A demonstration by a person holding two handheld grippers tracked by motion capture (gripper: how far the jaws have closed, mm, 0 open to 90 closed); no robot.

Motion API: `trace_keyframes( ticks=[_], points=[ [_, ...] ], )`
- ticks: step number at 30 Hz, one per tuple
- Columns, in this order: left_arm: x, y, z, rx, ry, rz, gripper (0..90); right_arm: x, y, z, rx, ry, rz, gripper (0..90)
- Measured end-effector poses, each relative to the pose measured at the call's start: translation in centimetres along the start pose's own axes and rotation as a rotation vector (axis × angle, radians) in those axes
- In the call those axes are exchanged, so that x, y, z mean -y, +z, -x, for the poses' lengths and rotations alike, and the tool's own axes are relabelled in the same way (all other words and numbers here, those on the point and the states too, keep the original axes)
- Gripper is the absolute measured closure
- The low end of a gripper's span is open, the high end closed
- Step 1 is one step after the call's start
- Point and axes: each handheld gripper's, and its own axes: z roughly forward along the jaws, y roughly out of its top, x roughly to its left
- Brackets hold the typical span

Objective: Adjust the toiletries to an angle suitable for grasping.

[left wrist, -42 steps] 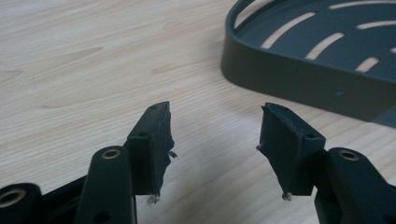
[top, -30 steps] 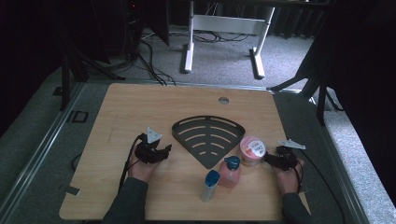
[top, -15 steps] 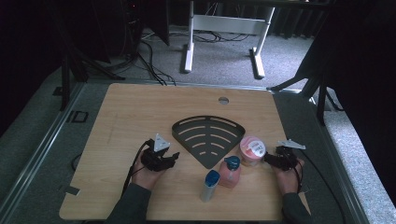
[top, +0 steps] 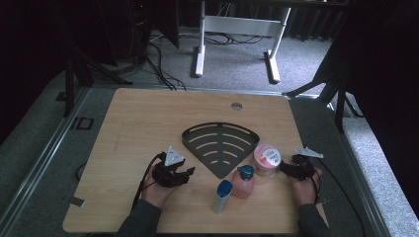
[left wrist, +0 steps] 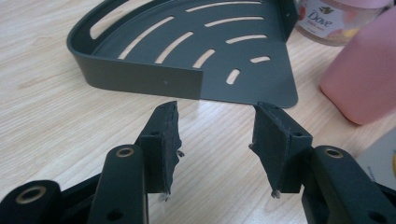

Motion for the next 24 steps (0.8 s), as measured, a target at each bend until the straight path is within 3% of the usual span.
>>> trace_keyframes(
  ticks=[7,11,24],
  points=[
    [0.5,0.1,0.6,0.034,0.023,0.0,50.5,0.0,0.0,0.0,0.0,0.0,0.0,33.7],
    [0.7,0.0,1.1,0.054,0.056,0.014,50.5,0.0,0.0,0.0,0.0,0.001,0.0,33.6],
    [1.5,0.7,2.7,0.096,0.115,-0.029,55.3,0.0,0.0,0.0,-0.001,0.001,0.0,33.5]
  ],
)
